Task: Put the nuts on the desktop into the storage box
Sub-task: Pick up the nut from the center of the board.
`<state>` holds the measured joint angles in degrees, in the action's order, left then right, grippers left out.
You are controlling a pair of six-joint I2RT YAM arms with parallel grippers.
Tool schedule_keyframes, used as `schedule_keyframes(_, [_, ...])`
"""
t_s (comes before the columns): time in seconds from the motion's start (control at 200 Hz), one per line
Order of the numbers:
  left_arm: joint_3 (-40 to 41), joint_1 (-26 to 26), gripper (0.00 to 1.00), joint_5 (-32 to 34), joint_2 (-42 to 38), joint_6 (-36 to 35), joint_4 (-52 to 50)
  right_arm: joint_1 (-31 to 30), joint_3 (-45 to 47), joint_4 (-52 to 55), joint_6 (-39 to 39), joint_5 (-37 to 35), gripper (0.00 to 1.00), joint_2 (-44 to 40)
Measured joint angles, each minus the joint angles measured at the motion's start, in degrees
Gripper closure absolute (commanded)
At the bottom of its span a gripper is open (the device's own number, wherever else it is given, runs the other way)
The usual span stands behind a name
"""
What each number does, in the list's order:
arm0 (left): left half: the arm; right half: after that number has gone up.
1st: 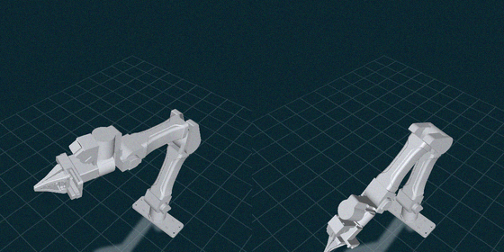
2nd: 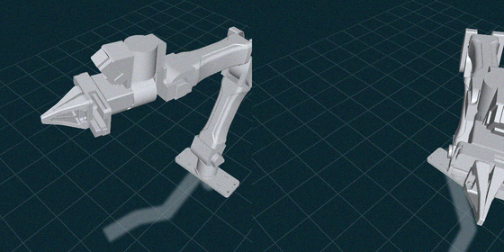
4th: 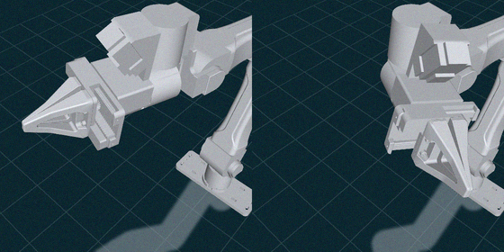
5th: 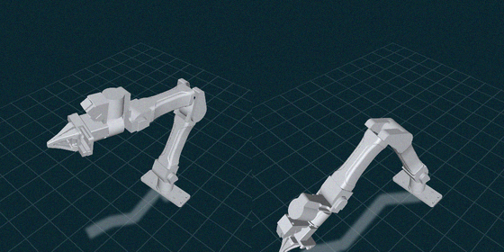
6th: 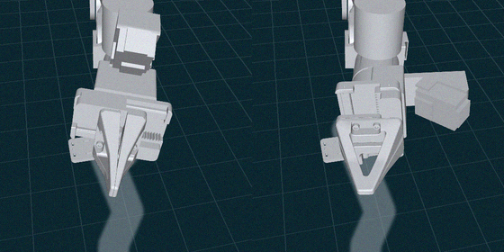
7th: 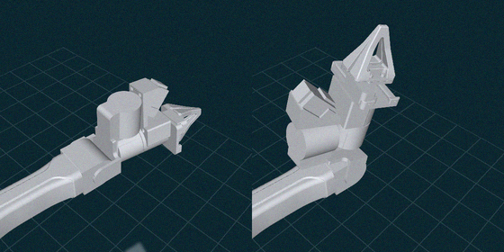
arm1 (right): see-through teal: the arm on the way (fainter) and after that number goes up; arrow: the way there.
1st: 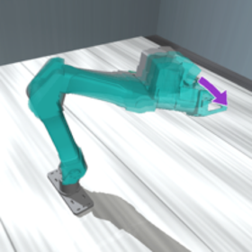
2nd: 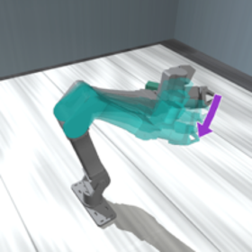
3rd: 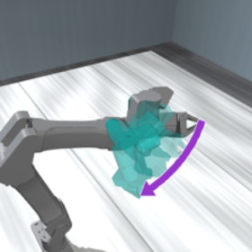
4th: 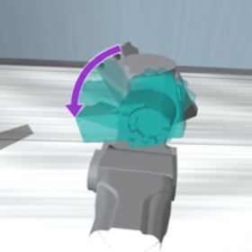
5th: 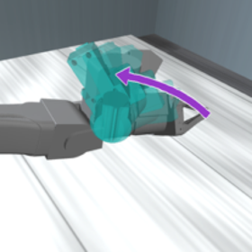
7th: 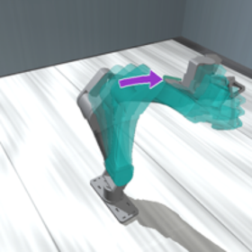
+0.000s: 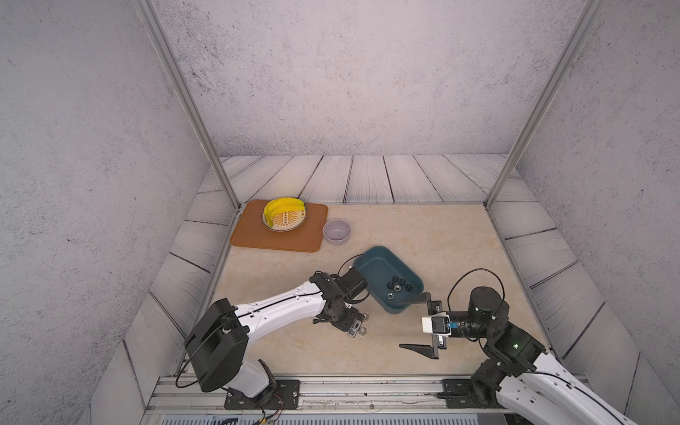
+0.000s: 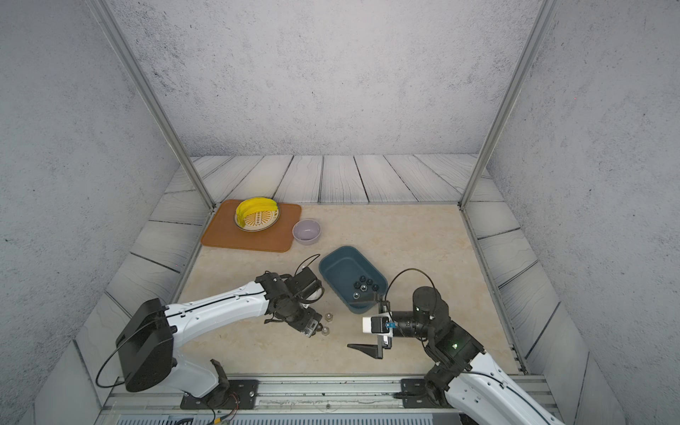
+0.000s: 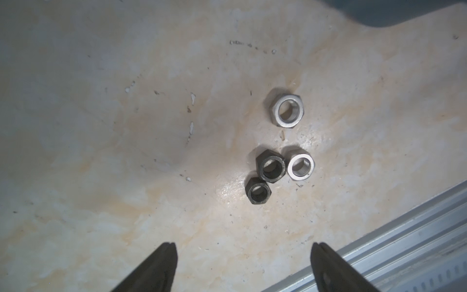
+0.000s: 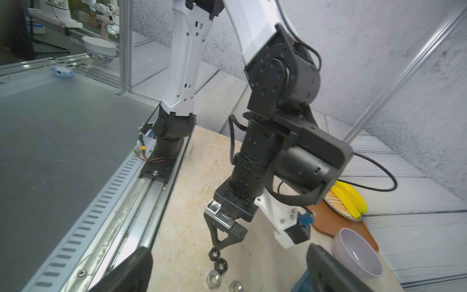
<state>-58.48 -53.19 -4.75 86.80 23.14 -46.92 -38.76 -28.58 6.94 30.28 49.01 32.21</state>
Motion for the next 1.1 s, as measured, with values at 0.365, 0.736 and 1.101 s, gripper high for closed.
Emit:
schedule_keyframes(0.365, [-0.68, -1.27, 0.3, -1.55, 6.84, -1.11, 1.42, 0.0, 0.04, 2.51, -0.72, 0.39, 0.01, 0.87])
schedule_keyframes(0.736, [-2.21, -1.31, 0.47, -2.14, 11.65, -2.78, 2.91, 0.0, -0.11, 4.7, -3.52, -5.88, 0.01, 1.97])
schedule_keyframes(1.101, [-4.04, -1.31, 0.68, -2.6, 15.96, -3.39, 2.08, 0.0, -0.11, 4.9, -4.37, -7.74, 0.01, 1.64])
